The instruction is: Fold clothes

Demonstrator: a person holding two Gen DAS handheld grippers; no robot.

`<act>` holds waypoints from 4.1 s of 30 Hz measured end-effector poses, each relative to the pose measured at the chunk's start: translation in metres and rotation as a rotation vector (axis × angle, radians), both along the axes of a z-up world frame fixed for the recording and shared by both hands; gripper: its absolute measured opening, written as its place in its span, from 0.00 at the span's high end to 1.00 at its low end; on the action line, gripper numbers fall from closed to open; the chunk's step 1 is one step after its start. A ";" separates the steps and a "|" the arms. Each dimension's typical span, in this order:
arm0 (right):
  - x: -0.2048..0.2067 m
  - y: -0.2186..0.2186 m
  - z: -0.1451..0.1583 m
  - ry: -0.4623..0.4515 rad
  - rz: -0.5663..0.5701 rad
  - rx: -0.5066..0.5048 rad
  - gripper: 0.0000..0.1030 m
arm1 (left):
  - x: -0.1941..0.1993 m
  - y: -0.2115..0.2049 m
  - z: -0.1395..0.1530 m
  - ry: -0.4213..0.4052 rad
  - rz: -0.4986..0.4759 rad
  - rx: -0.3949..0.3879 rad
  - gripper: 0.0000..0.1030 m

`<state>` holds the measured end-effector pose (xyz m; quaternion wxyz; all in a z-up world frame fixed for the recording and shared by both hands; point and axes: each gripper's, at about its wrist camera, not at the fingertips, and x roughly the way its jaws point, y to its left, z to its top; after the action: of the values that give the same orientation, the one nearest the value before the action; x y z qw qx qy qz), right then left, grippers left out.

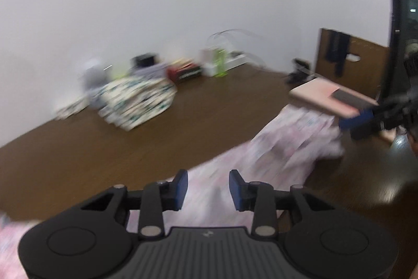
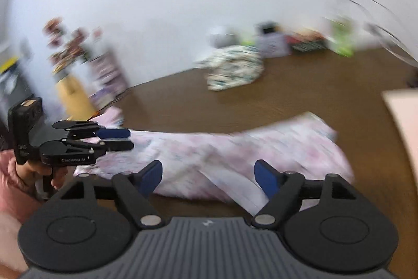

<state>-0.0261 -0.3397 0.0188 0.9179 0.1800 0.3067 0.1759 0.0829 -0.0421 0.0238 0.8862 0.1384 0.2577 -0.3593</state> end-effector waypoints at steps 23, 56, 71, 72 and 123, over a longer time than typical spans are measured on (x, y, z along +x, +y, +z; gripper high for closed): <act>0.031 0.001 -0.012 -0.012 0.032 -0.143 0.67 | -0.002 -0.075 -0.017 0.026 -0.203 0.029 0.74; 0.035 -0.033 -0.051 0.071 -0.250 0.125 0.28 | 0.045 -0.129 -0.062 0.146 -0.203 0.063 0.81; 0.079 -0.003 -0.059 0.020 -0.379 0.077 0.76 | 0.051 -0.128 -0.065 0.136 -0.149 0.015 0.81; 0.079 -0.004 -0.060 0.024 -0.382 0.086 0.82 | 0.050 -0.128 -0.064 0.130 -0.148 0.017 0.81; 0.090 0.309 0.013 -0.361 0.395 -0.732 0.93 | -0.006 0.118 -0.056 0.107 0.222 0.039 0.80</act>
<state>0.0635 -0.0307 0.0322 0.9089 -0.2517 0.2121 0.2561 0.0771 0.0759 -0.0319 0.9026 0.1068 0.3256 -0.2606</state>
